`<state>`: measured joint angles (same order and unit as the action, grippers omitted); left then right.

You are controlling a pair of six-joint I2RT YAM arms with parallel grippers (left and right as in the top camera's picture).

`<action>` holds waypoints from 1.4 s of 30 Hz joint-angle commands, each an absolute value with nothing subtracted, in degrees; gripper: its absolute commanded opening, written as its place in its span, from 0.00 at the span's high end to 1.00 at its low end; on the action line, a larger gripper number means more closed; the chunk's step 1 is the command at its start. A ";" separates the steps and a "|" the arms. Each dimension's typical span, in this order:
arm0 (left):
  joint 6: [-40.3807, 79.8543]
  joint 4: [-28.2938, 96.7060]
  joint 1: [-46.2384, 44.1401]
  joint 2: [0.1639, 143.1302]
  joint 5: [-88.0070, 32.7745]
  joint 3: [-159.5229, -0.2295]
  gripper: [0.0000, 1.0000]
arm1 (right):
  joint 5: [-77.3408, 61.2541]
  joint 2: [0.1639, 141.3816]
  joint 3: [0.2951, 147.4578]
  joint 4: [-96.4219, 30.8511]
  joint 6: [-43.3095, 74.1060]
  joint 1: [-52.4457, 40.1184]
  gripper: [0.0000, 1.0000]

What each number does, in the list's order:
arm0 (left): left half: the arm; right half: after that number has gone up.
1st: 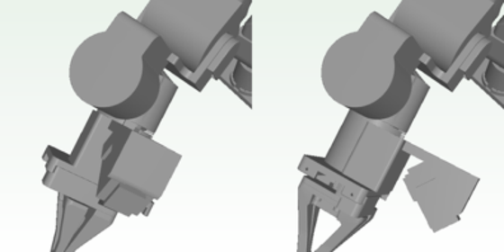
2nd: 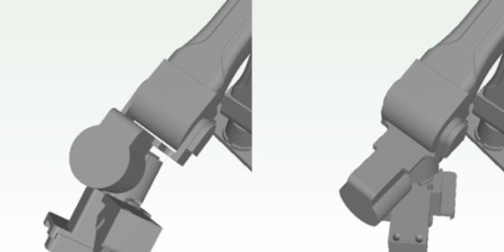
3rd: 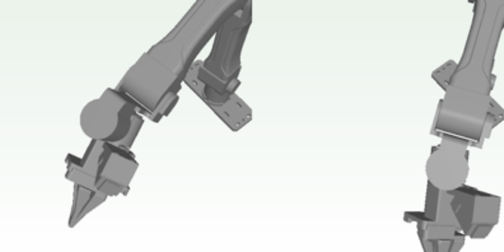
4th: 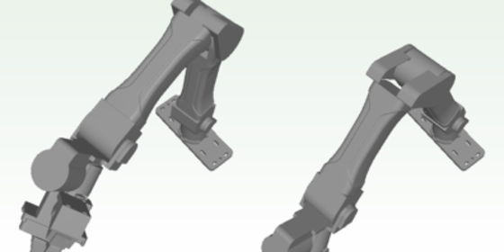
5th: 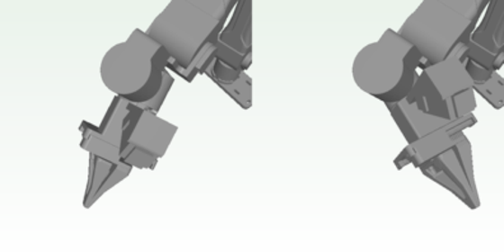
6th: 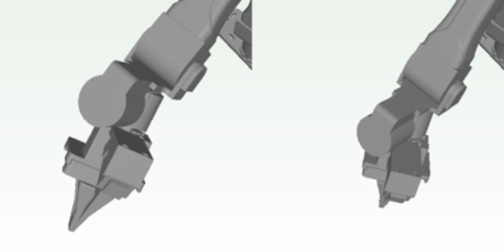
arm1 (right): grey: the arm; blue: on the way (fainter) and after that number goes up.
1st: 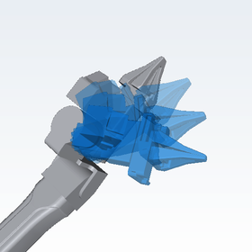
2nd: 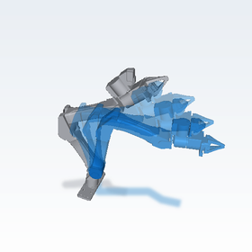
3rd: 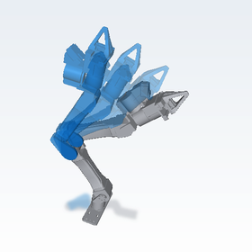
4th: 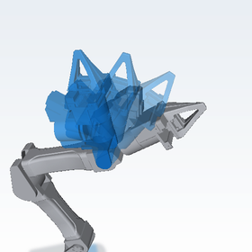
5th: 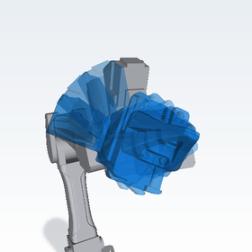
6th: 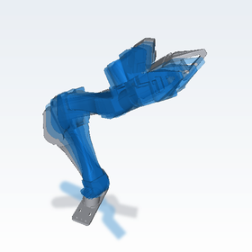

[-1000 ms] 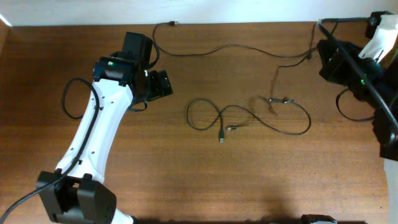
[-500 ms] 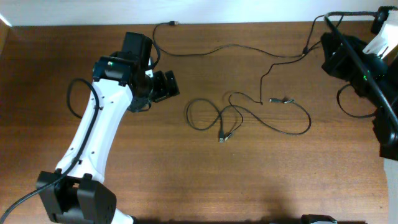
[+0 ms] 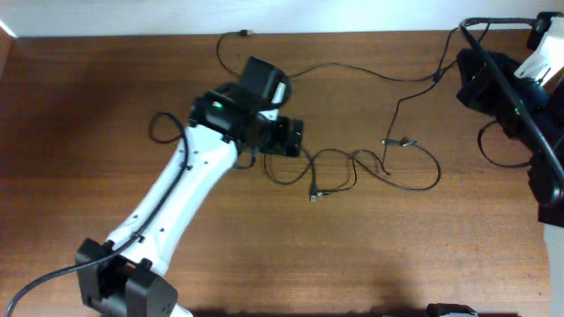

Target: Untangle cables

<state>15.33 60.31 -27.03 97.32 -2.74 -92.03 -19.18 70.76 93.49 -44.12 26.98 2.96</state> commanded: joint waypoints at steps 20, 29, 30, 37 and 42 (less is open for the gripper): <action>-14.52 46.35 -41.60 118.63 -0.21 -91.92 0.01 | -12.75 73.87 94.50 -49.30 23.99 3.03 0.96; -15.11 46.11 -45.63 120.18 -0.38 -91.92 0.01 | -11.27 74.43 94.50 -49.36 23.81 3.03 0.96; -15.11 46.09 -45.67 120.68 -0.40 -91.92 0.01 | -10.81 74.43 94.50 -49.39 23.73 3.03 0.96; -15.09 44.88 -45.71 125.38 -0.38 -91.92 0.02 | -9.15 74.43 94.50 -50.00 22.72 3.07 0.96; -15.09 43.31 -45.71 125.78 -0.38 -91.92 0.17 | -8.64 74.43 94.50 -50.26 22.72 3.07 0.96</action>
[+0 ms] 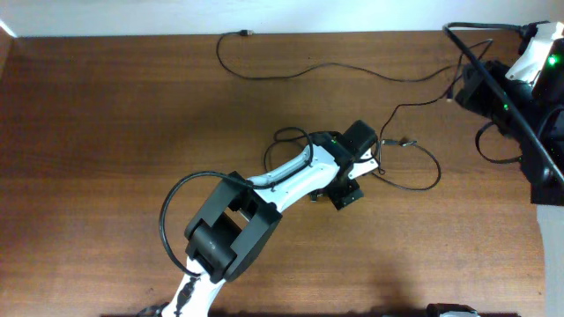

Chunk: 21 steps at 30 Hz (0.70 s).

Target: Untangle cables

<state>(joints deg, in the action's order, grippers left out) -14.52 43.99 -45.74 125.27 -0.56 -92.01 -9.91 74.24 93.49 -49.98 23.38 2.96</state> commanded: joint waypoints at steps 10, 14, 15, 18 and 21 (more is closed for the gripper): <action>-15.09 42.15 -45.71 125.78 -0.36 -91.92 0.99 | -8.01 74.43 94.50 -51.29 22.70 3.07 0.96; -15.07 41.65 -45.69 125.78 1.02 -91.94 1.00 | -5.58 74.43 94.50 -52.10 22.70 3.07 0.96; -15.07 41.82 -45.69 125.75 2.94 -91.96 1.00 | -5.26 74.43 94.50 -52.10 22.70 3.07 0.96; -15.07 42.52 -45.67 125.12 10.02 -92.01 1.00 | -4.14 74.43 94.50 -52.05 22.74 3.07 0.96; -15.07 43.92 -45.30 121.71 11.84 -92.01 1.00 | -1.58 74.43 94.50 -52.05 22.74 3.07 0.96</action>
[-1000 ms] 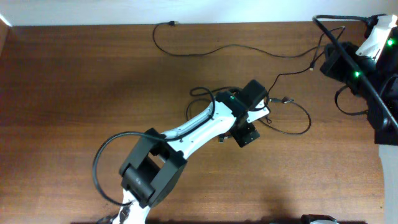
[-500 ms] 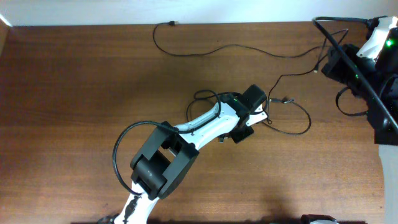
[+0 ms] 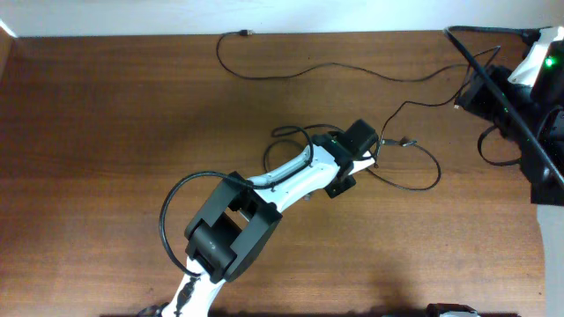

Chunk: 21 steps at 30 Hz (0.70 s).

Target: Untangle cables

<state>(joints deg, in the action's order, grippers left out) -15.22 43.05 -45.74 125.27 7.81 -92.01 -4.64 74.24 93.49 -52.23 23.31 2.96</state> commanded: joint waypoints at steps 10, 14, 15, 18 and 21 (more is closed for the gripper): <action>-14.22 44.38 -44.25 103.31 11.40 -91.98 1.00 | 10.09 74.63 94.50 -54.06 22.76 3.07 0.96; -11.44 42.78 -39.92 101.30 11.42 -91.98 1.00 | 14.48 76.20 94.45 -56.05 22.74 3.07 0.96; -9.76 42.39 -38.68 101.34 11.42 -91.98 1.00 | 15.18 76.62 94.43 -56.29 22.74 3.07 0.96; -0.10 41.19 -32.95 101.34 11.42 -91.98 1.00 | 17.54 79.02 94.41 -56.66 22.74 3.09 0.96; 12.08 41.06 -26.35 101.34 11.40 -91.98 1.00 | 18.06 82.15 94.41 -56.64 22.76 3.88 0.96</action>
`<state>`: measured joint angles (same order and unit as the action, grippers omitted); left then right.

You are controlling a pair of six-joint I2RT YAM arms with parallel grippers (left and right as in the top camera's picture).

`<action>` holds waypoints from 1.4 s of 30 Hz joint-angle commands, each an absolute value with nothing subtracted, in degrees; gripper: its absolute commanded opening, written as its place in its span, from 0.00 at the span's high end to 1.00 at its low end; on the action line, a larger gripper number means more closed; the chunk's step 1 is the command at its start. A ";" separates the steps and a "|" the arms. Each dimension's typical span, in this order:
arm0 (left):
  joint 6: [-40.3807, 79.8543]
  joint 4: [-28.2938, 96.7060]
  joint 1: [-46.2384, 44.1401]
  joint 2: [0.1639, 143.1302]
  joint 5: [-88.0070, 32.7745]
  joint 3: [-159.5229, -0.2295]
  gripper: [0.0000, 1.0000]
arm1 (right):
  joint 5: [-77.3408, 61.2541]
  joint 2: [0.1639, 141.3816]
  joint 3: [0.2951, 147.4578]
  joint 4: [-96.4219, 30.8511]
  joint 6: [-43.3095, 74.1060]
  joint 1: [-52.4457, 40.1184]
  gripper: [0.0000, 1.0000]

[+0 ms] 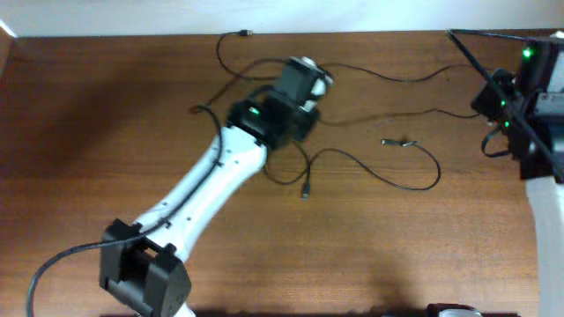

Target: Untangle cables

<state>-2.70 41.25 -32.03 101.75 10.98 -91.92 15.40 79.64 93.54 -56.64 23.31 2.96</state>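
Thin black cables lie across the brown table [106, 106]. One cable [370, 72] runs from a plug [247, 33] at the back along the far edge. A taut strand [397, 114] stretches between my left gripper [304, 126] and my right gripper [483, 104]; both look shut on it, though the wrists hide the fingers. Another cable [414, 187] curves from a small connector [398, 141] round to a plug [306, 191] in front of the left gripper. A few loops lie around the left wrist.
My left arm [203, 185] reaches diagonally from its base [141, 273] at the front left. The right arm's body and its own thick supply cables [520, 123] fill the far right edge. The white wall borders the back of the table.
My left gripper has moved from the table's middle near the small connector to the back left. The strand now runs straight to my right gripper, which has shifted slightly right.
First my left gripper was at the back centre by a tangle of loops. Then it was further right and forward, beside the small connector, while my right gripper drew rightward with a cable end. Now the left is back left, the loops are fewer and the strand is taut.
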 commanded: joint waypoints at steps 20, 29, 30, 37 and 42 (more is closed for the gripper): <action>54.96 34.09 -18.57 110.08 22.22 -91.96 1.00 | 18.04 106.94 94.35 -55.09 22.79 13.69 0.96; 67.94 28.45 -18.57 117.84 25.58 -91.96 1.00 | 12.80 107.57 93.17 -52.86 22.79 16.88 0.96; 67.92 27.46 -18.57 118.21 25.58 -91.96 1.00 | 11.88 107.81 93.17 -52.49 22.81 16.82 0.96; 67.92 25.47 -18.50 122.28 29.91 -91.96 1.00 | 10.66 113.23 93.17 -51.33 22.94 16.80 0.96; 67.94 24.36 -18.52 124.64 32.01 -91.96 1.00 | 8.45 117.12 93.17 -50.68 22.92 16.80 0.87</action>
<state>67.16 25.17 -18.68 123.28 28.49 -91.92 10.15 115.50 93.49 -51.09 23.27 16.75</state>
